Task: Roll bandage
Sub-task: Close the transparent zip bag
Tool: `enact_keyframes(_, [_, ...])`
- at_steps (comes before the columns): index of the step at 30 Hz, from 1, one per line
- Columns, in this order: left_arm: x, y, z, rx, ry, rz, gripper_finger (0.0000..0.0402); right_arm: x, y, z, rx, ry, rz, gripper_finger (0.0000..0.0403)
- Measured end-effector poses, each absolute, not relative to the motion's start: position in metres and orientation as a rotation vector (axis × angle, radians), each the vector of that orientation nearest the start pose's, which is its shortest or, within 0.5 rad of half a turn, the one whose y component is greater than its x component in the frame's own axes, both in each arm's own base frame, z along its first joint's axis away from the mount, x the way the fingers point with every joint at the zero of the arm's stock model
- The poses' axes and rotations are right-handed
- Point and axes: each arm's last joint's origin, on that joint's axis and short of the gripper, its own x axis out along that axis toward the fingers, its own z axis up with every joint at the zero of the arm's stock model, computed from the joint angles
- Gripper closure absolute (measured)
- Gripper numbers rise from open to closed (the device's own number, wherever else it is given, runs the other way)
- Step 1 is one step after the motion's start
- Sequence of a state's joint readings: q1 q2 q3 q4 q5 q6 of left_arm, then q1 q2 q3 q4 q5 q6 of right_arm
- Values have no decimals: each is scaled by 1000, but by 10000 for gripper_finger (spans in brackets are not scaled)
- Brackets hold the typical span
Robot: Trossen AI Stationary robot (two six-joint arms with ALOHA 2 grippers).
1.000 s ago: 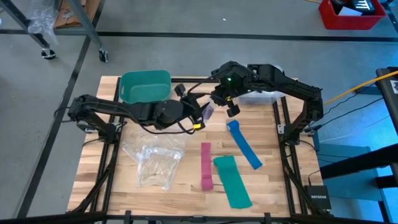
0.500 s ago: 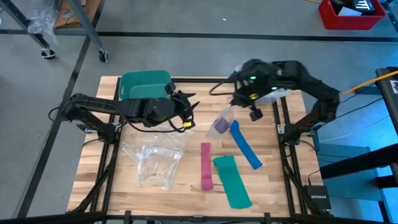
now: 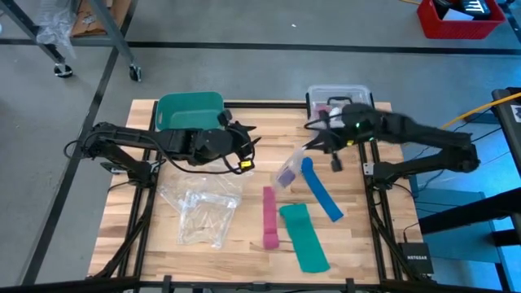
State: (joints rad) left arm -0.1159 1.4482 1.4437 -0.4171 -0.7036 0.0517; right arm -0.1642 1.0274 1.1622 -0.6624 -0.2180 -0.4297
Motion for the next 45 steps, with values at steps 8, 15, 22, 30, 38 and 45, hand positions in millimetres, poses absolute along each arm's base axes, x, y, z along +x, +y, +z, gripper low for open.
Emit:
enact_keyframes(8, [327, -13, 391, 97, 314, 401, 251, 233, -35, 309, -323, 386, 27, 402])
enact_keyframes(15, [351, -4, 374, 85, 314, 395, 251, 263, -41, 282, -336, 460, -12, 402])
enact_keyframes(22, [380, -4, 334, 145, 434, 388, 251, 268, -44, 279, -390, 474, -60, 402])
enact_keyframes(30, [391, -2, 317, 173, 480, 392, 251, 267, -44, 278, -419, 482, -52, 402])
enact_keyframes(38, [391, 10, 316, 177, 490, 449, 251, 266, -44, 277, -429, 502, -42, 402])
enact_keyframes(45, [390, 13, 315, 174, 499, 445, 264, 266, -44, 277, -427, 499, -34, 402])
